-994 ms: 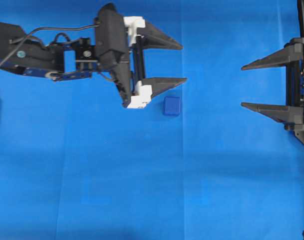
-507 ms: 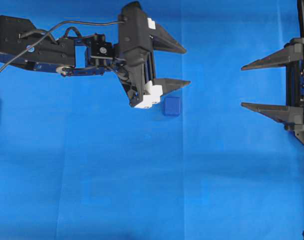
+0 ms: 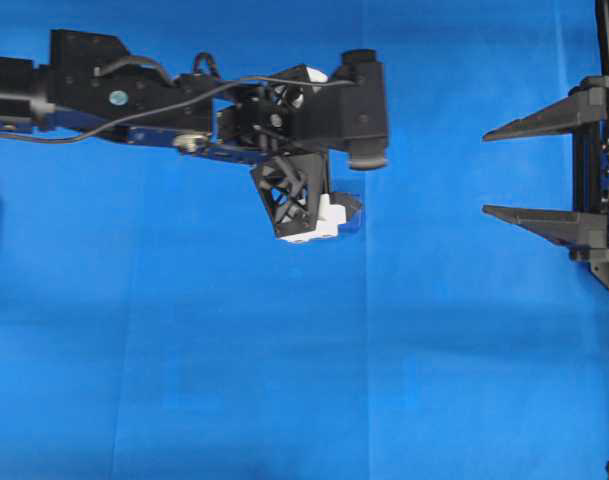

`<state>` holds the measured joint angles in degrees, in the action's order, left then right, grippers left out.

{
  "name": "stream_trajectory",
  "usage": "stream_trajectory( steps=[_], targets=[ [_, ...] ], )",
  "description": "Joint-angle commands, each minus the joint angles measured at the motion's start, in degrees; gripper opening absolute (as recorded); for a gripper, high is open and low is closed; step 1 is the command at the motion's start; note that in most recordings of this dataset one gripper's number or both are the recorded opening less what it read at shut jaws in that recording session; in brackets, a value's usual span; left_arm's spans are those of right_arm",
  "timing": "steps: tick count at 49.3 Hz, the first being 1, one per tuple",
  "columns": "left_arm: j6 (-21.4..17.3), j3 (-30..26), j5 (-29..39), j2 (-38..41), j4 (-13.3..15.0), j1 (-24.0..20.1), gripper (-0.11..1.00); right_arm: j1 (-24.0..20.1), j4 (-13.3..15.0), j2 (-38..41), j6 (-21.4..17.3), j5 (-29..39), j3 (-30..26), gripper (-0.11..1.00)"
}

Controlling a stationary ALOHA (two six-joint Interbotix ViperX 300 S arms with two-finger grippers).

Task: Handover the blue block to the right arm after grasping it with the left arm, then place it in the designated position.
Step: 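Move the open left gripper forward over the blue cube, then lower the left gripper around the blue cube and close on it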

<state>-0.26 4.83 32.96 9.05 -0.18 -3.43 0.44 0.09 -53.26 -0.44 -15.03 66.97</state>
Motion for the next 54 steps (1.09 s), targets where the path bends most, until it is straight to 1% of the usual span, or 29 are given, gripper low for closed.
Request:
stream_trajectory(
  steps=[1, 9, 54],
  targets=[
    [0.0, -4.0, 3.4, 0.1, -0.1, 0.1, 0.91, 0.1, -0.2, 0.4, -0.1, 0.1, -1.6, 0.96],
    [-0.3, -5.2, 4.4, 0.6, -0.1, 0.4, 0.91, 0.0, -0.2, 0.4, -0.1, 0.4, -1.6, 0.96],
    [0.0, -4.7, 4.2, 0.5, -0.1, 0.3, 0.91, 0.1, -0.4, 0.5, -0.1, 0.4, -1.6, 0.96]
  ],
)
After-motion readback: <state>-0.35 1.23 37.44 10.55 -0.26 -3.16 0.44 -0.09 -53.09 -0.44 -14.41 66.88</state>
